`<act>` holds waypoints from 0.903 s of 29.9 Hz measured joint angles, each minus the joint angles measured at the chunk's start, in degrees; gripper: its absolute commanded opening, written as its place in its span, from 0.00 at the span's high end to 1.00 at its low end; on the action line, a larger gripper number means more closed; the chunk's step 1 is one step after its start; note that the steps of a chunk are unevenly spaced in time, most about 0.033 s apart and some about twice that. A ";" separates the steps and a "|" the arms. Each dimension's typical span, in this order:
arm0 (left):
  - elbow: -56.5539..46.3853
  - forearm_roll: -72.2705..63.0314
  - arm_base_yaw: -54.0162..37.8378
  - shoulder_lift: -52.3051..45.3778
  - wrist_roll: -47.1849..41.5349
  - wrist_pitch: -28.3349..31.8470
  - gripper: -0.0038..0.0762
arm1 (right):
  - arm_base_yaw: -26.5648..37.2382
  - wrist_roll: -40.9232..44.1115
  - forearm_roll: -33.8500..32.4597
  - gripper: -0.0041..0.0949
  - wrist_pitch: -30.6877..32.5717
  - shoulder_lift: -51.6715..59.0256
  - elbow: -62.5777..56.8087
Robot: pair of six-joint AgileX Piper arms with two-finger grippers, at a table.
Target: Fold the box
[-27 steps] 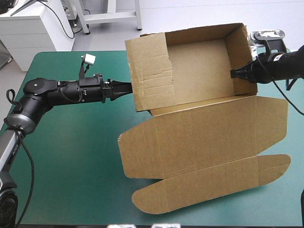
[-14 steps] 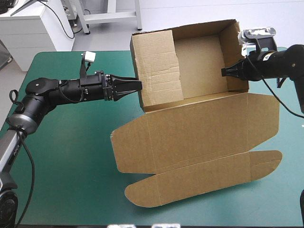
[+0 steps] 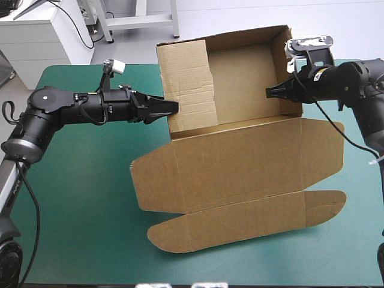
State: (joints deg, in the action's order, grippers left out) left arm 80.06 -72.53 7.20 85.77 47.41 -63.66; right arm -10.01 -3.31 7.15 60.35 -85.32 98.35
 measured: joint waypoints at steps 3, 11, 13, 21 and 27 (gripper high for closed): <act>3.70 8.16 2.90 0.00 -6.34 3.38 0.23 | -0.79 1.16 -1.19 0.97 -0.67 0.00 -0.04; 13.29 39.46 13.76 0.00 -29.17 9.58 0.25 | -1.92 3.31 -1.79 0.97 -1.64 0.00 -0.06; 14.34 45.74 15.93 0.00 -34.51 9.81 0.25 | -2.16 3.31 -1.52 0.97 -1.64 0.00 -0.06; 15.08 58.75 19.18 0.84 -49.60 10.16 0.37 | -2.38 2.94 -0.13 0.97 -1.58 0.00 -0.06; 15.13 59.05 19.24 1.68 -52.97 10.94 0.79 | -2.79 2.95 -1.58 0.97 -1.58 0.00 -0.06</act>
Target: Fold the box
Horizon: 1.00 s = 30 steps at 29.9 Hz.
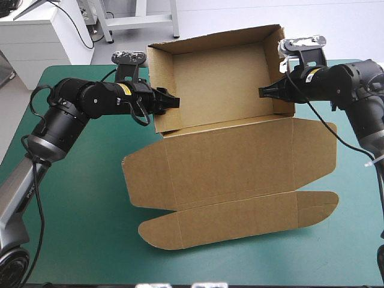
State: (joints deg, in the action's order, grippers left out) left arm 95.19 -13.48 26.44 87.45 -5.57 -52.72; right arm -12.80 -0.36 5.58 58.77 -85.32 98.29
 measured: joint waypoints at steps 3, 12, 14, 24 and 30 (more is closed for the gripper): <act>0.00 0.85 -0.24 0.33 -0.83 1.04 0.96 | -0.76 0.68 -1.23 0.97 0.07 0.00 0.00; 0.00 2.44 -0.92 2.01 -0.76 1.12 0.96 | -2.01 1.92 -1.83 0.97 0.73 -1.69 0.00; 0.00 2.59 -0.98 2.54 -0.49 0.86 0.96 | -1.97 1.99 -1.83 0.97 1.00 -2.22 0.00; 0.00 1.03 -0.98 10.20 0.31 -5.49 0.96 | -1.97 1.73 -2.87 0.97 8.94 -6.78 0.00; 0.00 1.14 -0.98 15.79 0.77 -10.71 0.96 | -1.97 0.79 -0.61 0.97 12.61 -12.72 -0.04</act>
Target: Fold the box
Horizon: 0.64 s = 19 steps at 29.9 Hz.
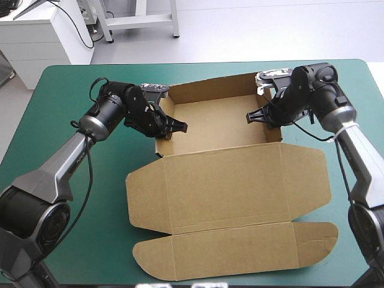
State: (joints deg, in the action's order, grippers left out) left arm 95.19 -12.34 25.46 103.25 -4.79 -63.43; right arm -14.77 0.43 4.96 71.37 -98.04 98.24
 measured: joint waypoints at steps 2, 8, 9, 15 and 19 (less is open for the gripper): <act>0.00 1.20 0.00 0.89 -0.06 -0.90 0.96 | 0.00 -0.43 1.03 0.97 0.00 -1.62 0.00; 1.35 5.53 0.00 2.62 -0.56 -4.57 0.96 | -0.04 -0.43 4.20 0.97 -0.11 -5.50 -0.11; 1.82 6.16 0.00 3.08 -0.61 -5.10 0.96 | -0.11 -0.43 4.45 0.97 -0.16 -6.01 -0.11; 4.42 7.30 0.10 5.80 -0.72 -6.67 0.96 | -0.23 -0.43 4.20 0.97 -0.42 -7.97 -0.11; 5.69 7.29 0.16 7.80 -0.72 -6.81 0.96 | -0.23 -0.02 3.29 0.97 -0.50 -9.41 -0.11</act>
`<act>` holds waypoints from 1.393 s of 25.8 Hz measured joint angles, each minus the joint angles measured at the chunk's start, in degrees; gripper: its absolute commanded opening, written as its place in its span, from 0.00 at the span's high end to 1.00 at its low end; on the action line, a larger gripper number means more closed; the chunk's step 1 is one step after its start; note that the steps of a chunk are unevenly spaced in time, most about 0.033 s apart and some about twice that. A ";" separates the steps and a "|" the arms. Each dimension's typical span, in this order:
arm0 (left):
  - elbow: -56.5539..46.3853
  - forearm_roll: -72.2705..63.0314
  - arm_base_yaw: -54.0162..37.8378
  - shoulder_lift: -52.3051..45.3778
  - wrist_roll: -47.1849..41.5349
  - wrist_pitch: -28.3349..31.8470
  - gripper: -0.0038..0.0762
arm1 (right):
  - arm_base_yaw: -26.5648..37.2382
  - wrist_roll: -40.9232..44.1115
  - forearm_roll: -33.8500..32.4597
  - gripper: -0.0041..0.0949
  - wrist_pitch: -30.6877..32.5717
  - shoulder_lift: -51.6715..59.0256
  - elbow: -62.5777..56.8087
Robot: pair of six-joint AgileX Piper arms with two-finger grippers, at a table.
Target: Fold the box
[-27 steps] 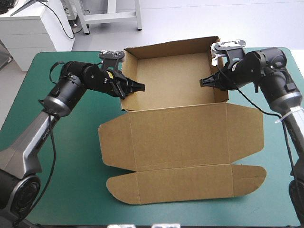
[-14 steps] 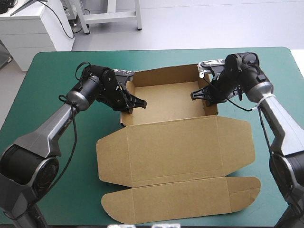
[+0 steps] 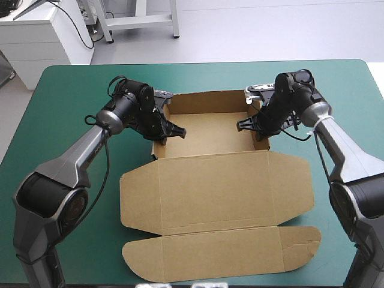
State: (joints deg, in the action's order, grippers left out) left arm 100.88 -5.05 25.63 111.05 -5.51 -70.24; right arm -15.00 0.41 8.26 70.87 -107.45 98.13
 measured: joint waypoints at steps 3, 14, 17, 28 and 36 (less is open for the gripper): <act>0.32 -0.06 0.00 1.31 0.11 -0.06 0.96 | 0.00 0.17 -0.13 0.97 0.00 -1.52 0.00; 0.38 0.75 0.06 2.41 2.90 0.20 0.68 | -0.07 -3.23 -0.13 0.47 0.31 -3.39 0.00; 0.43 0.01 0.38 2.41 6.50 0.05 0.44 | -0.07 -4.25 0.23 0.14 -0.17 -3.39 0.00; 0.49 -0.40 0.37 2.05 7.40 -0.06 0.31 | -0.07 -3.94 -0.61 0.09 -0.26 -3.39 0.05; 0.49 8.91 0.37 -4.21 5.51 -0.25 0.31 | -0.07 -3.94 -2.12 0.09 -0.26 -1.55 0.30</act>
State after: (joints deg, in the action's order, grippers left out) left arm 101.37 3.86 26.00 106.84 0.00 -70.49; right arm -15.07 -3.52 6.13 70.61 -109.00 98.43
